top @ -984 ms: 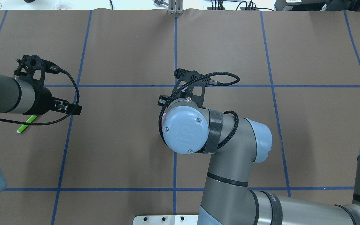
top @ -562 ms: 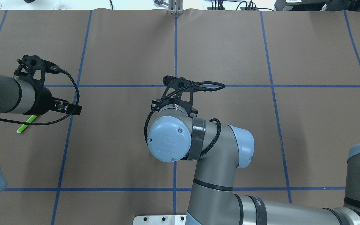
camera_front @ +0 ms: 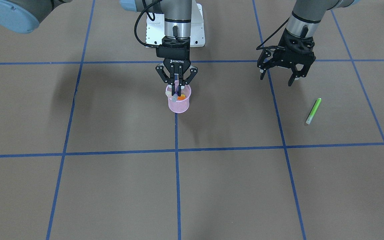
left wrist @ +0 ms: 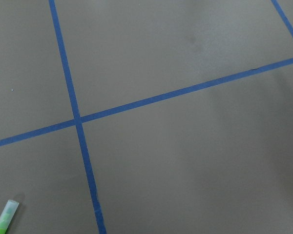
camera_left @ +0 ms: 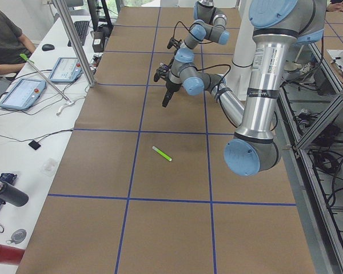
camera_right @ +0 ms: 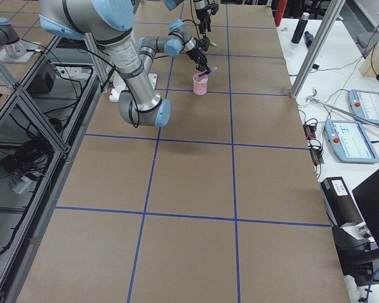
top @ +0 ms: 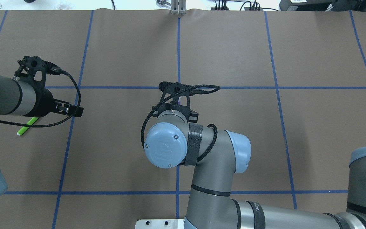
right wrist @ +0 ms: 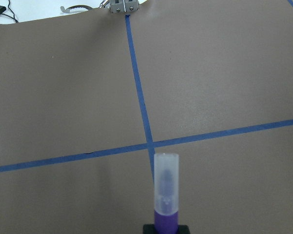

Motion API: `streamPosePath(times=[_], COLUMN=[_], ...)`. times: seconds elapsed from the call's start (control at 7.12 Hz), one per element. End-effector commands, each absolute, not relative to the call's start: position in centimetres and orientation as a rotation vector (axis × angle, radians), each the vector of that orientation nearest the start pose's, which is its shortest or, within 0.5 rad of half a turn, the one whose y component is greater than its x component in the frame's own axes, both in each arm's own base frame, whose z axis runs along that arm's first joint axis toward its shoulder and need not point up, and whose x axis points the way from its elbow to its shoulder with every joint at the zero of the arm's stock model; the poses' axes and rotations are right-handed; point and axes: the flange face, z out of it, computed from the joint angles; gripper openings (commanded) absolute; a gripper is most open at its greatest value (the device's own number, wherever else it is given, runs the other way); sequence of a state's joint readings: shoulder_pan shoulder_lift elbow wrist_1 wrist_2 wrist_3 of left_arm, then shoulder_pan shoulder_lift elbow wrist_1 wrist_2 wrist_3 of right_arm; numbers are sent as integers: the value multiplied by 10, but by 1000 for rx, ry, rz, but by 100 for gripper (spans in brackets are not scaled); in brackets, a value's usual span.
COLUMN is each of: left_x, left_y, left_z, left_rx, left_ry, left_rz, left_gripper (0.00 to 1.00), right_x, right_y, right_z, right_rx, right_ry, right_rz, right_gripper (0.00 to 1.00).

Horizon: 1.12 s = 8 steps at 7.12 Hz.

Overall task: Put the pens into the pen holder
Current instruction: 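Carry the purple pen over the cup and release it with the right gripper, then withdraw the right arm while the left gripper reaches to the green pen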

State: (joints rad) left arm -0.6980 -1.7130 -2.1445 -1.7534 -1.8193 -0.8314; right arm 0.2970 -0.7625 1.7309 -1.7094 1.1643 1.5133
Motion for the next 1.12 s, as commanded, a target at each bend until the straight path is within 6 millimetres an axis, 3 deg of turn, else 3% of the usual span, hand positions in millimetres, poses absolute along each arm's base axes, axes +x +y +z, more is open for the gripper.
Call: streamPosePath(times=[0.0,0.14,0.56,0.7,0.98], left_x=[308,308,308,310,279], left_y=[-401,-401,-403,-407,-421], left_z=[308,308,311,319,360], left_rx=[415,415,414,417,446], left_ry=[826,825,818,792,679], left_rz=[150,149,147,182,303], left_gripper=[99,99,99,99,99], right_x=[-585,-585,-573,-561,-514], right_y=[-359,-359,-364,-373,-376], right_z=[120,119,114,126,151], right_rx=[525,521,530,499,484], right_ry=[-742,-748,-756,-756,-768], right_rz=[382,394,342,330,301], right_gripper=[44,99,100,100,100])
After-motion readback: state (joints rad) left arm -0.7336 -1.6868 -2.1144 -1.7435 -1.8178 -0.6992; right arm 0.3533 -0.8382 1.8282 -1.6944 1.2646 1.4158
